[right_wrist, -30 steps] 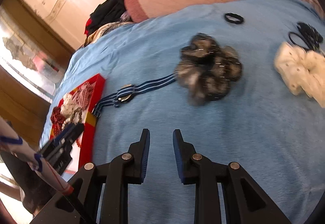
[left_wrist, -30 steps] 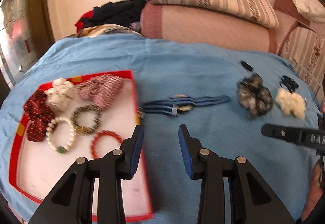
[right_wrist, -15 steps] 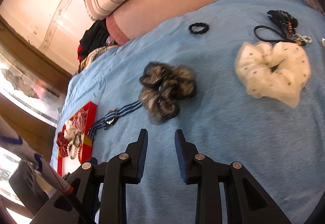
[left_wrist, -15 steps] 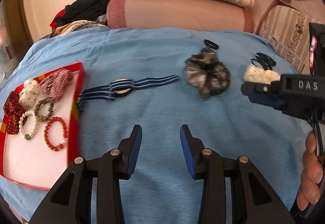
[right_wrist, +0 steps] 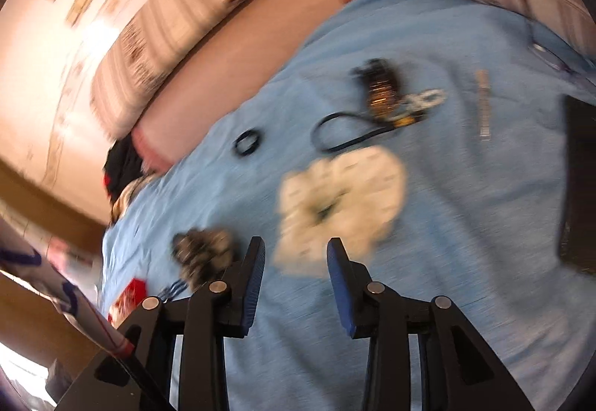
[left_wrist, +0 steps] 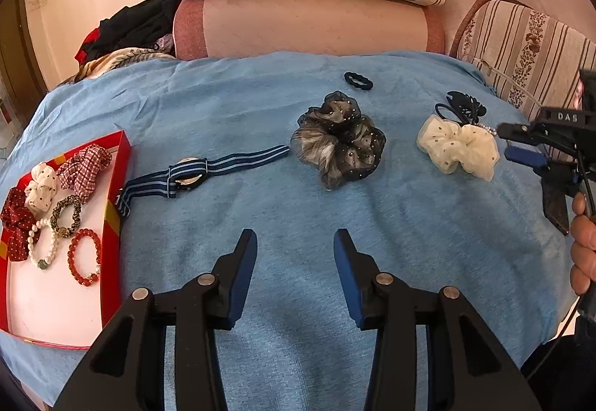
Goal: Organize jewelry
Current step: 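Move both open grippers back toward the grey and cream scrunchies, then grasp grey sheer scrunchie with left gripper while right gripper grasps cream polka-dot scrunchie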
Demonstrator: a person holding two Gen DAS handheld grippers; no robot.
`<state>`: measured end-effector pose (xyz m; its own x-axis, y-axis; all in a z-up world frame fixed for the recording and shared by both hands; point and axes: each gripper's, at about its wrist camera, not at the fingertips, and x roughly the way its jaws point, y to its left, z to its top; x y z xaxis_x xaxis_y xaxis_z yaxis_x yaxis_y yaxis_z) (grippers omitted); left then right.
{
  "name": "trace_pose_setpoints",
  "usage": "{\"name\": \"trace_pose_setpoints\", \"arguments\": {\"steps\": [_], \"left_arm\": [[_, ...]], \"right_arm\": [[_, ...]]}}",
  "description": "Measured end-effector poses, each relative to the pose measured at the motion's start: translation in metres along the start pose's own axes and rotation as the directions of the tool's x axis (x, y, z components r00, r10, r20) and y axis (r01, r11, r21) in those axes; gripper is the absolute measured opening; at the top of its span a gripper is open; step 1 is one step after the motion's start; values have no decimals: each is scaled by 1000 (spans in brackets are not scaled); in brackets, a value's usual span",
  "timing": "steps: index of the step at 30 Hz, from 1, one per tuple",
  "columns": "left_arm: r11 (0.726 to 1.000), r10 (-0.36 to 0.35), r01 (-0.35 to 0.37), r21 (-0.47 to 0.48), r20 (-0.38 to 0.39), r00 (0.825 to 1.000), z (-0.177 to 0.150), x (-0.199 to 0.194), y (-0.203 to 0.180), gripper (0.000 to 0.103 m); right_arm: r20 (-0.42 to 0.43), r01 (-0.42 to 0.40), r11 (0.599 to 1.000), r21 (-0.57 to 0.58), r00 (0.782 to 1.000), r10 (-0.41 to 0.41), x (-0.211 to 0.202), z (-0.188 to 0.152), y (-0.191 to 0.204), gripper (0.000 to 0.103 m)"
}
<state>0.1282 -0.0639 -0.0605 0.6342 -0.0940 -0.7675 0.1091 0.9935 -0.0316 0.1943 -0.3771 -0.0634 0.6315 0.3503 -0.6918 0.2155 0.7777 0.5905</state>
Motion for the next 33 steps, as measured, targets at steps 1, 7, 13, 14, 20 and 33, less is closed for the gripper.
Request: {"name": "trace_pose_setpoints", "arguments": {"steps": [1,7,13,14,20,33], "left_arm": [[1000,-1,1,-1,-1,1000,1,1,0,42],[1000,-9,8,-21,-7,1000,11,5,3,42],[1000,-15,15,-28,-7,1000,29,8,8,49],[999,-18,18,-27,-9,1000,33,9,8,50],[999,-37,37,-24,-3,999,59,22,-1,51],[997,-69,65,-52,-80,994,95,98,-6,68]], "right_arm": [[-1,3,1000,17,1000,-3,0,3,-6,38],[-33,67,995,73,997,-65,14,15,-25,45],[-18,100,994,41,995,-99,16,18,-18,45],[8,93,995,32,996,-93,10,21,-15,46],[98,151,985,80,983,-158,0,47,-40,49],[-63,122,992,16,991,-120,43,37,-29,48]]}}
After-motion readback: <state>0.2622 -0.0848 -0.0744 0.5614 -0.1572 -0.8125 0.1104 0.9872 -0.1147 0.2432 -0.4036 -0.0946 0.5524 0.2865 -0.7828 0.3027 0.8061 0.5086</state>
